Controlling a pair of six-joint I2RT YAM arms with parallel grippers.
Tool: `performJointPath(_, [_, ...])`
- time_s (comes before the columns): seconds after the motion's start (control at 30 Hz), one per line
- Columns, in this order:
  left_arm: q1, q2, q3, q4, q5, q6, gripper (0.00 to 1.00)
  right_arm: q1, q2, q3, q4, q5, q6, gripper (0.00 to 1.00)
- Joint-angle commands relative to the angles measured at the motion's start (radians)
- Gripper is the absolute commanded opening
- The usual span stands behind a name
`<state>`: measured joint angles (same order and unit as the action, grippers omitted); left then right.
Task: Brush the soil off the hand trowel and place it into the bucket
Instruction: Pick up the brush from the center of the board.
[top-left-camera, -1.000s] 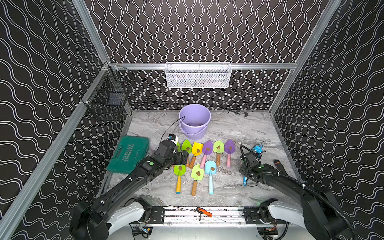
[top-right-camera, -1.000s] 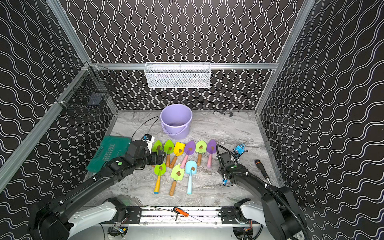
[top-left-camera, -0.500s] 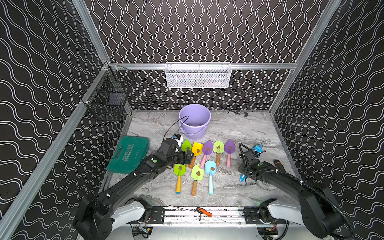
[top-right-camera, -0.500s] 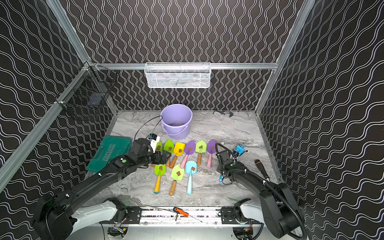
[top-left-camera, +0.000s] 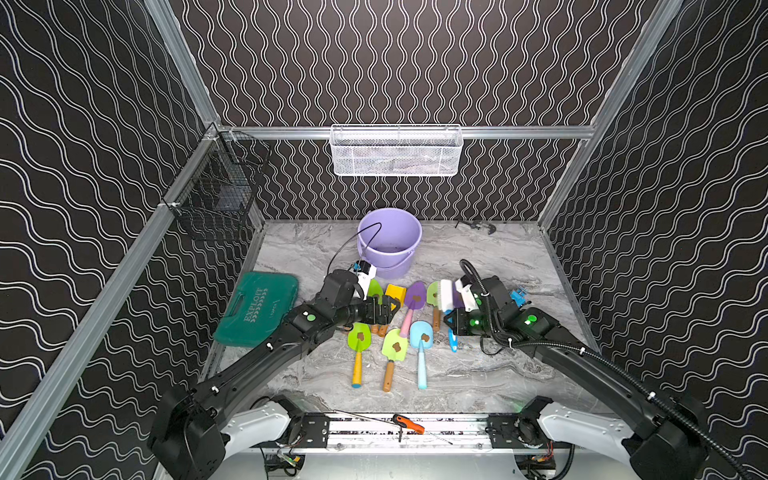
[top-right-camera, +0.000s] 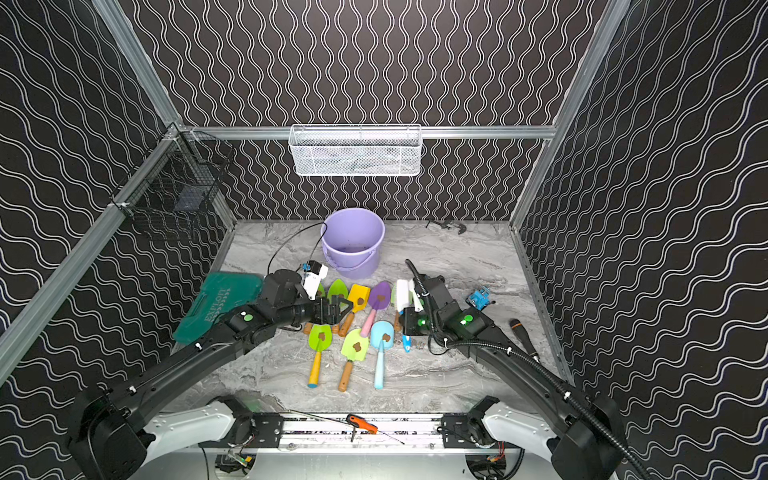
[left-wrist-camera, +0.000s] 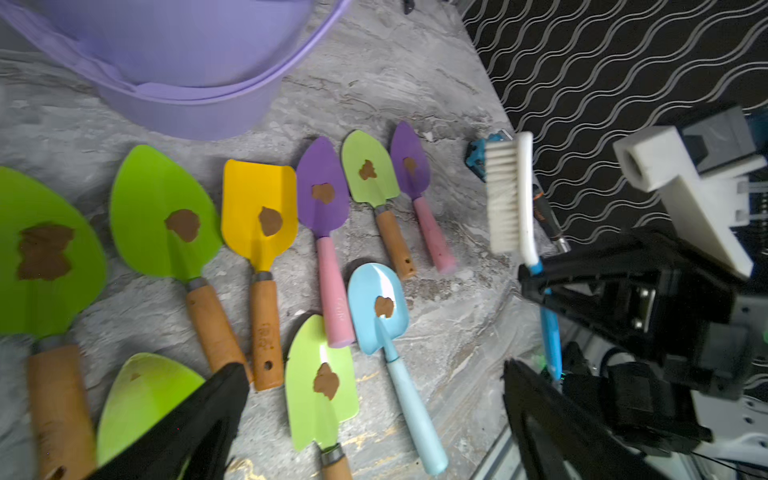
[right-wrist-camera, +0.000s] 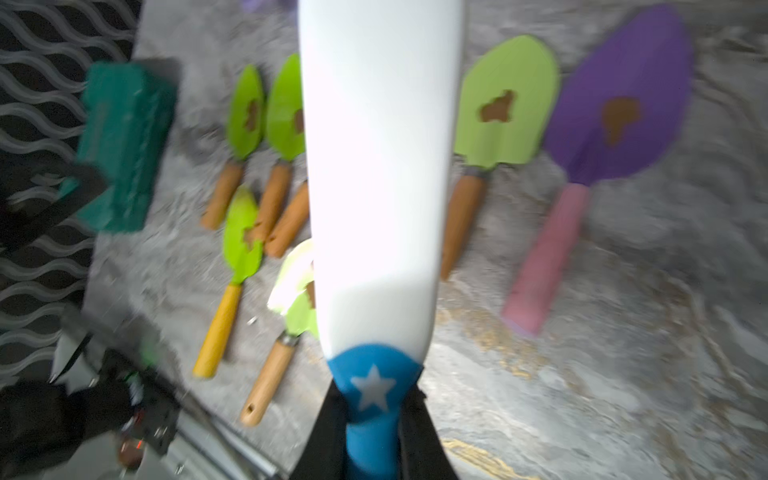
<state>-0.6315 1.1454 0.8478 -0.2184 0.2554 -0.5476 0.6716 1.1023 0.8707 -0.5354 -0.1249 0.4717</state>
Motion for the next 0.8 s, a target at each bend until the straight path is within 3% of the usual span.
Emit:
performJointPath(0.0, [-0.01,0.01,0.012,0.079,0.046,-0.039,0.99,0.057,0.012,0.036,-0.015,-0.091,-0.051,0.0])
performJointPath(0.47, [-0.126,0.093,-0.028,0.207,-0.021,-0.111,0.99,0.225,0.11,0.12,0.016,0.0,-0.015,0.0])
performJointPath(0.77, [-0.131,0.157,-0.039,0.244,-0.025,-0.147,0.9,0.311,0.171,0.188,0.018,0.072,-0.006,0.0])
